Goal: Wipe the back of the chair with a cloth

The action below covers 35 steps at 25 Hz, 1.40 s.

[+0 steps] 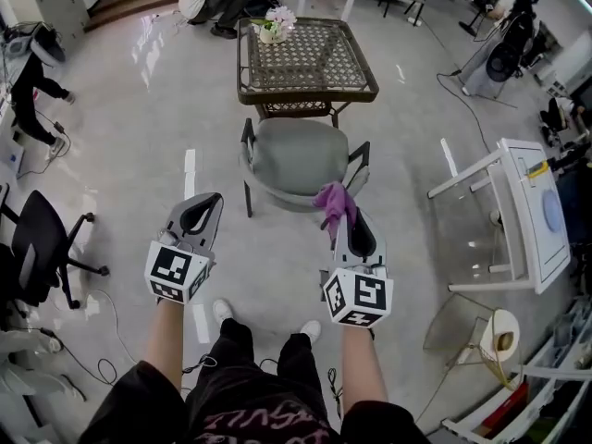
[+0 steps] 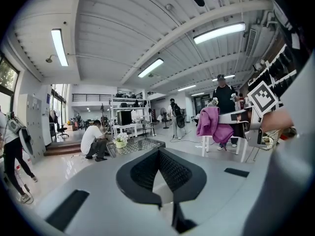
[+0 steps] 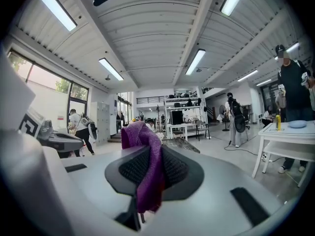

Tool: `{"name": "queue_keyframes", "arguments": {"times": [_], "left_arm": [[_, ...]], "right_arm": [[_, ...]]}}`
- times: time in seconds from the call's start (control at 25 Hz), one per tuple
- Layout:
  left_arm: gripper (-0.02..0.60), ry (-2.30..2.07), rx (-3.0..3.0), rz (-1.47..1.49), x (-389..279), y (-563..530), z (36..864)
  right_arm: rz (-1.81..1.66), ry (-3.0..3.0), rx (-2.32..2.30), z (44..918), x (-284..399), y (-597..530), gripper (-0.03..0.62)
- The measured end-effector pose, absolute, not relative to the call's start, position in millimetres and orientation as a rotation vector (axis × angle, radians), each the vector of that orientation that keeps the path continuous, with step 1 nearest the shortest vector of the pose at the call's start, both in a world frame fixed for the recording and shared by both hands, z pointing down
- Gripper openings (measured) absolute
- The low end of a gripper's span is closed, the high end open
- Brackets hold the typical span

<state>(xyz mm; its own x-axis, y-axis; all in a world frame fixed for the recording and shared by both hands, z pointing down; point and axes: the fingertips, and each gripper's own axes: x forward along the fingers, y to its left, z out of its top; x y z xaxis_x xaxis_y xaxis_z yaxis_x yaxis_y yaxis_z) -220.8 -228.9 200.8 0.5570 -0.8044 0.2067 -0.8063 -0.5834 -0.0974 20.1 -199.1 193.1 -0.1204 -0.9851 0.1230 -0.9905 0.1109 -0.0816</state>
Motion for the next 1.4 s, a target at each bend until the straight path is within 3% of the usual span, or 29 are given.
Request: {"name": "queue_keyframes", "arguments": {"times": [0.88,1.4], "left_arm": [[0.009,-1.428,2.815,0.275,-225,-268,342],[0.009,-1.455,2.771,0.277,-244,-291,474]], "right_arm": [[0.217,-2.301,2.087,339,-11,-218,0.074],[0.179,-2.474,1.963,451,-83,-248,0.074]]}}
